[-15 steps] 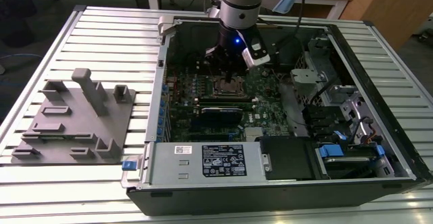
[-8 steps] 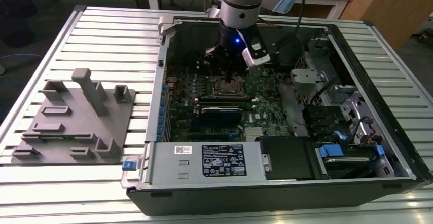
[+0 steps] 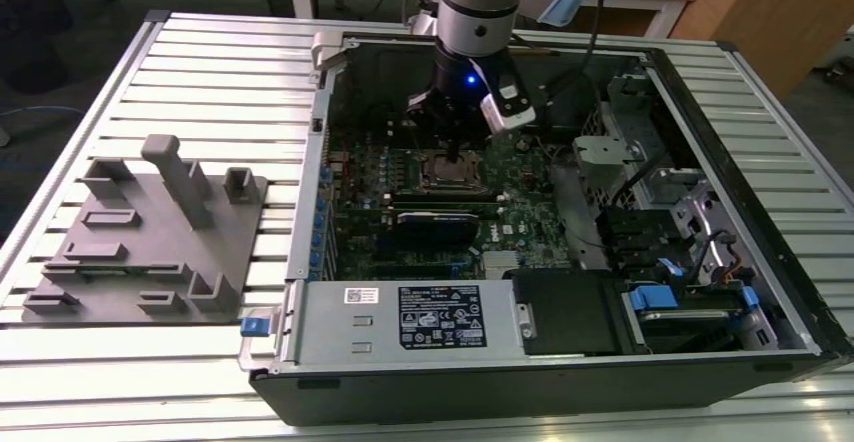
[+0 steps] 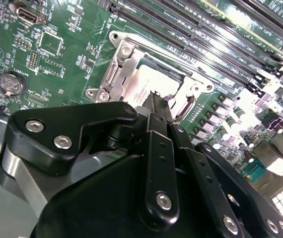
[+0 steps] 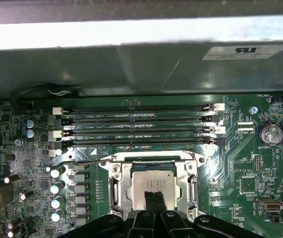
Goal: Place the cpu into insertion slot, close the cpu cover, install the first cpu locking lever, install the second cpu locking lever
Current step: 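Close the cpu cover, then install the first cpu locking lever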
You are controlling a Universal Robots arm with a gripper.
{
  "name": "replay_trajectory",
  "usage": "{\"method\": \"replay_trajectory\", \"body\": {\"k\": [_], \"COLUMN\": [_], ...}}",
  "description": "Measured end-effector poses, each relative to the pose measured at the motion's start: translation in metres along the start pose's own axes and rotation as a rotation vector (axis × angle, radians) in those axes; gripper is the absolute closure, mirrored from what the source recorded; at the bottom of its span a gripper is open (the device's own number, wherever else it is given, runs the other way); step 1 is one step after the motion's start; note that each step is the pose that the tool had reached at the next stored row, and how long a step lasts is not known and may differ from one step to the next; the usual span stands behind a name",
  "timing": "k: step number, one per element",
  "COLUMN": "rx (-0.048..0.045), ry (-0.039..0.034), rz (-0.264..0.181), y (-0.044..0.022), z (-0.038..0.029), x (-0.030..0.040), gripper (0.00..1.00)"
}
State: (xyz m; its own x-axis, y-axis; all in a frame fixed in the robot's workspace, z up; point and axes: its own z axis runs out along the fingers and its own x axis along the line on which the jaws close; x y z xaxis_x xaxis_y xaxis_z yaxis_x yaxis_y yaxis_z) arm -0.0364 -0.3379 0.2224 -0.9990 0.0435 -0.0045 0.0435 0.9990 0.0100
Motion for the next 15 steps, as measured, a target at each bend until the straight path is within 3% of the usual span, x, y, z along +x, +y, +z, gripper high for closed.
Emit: {"method": "replay_trajectory", "body": {"k": [15], "rx": [0.0003], "ry": [0.0001], "rz": [0.0], "y": [0.0001], "z": [-0.0008], "x": [-0.001], "gripper": [0.9]}}
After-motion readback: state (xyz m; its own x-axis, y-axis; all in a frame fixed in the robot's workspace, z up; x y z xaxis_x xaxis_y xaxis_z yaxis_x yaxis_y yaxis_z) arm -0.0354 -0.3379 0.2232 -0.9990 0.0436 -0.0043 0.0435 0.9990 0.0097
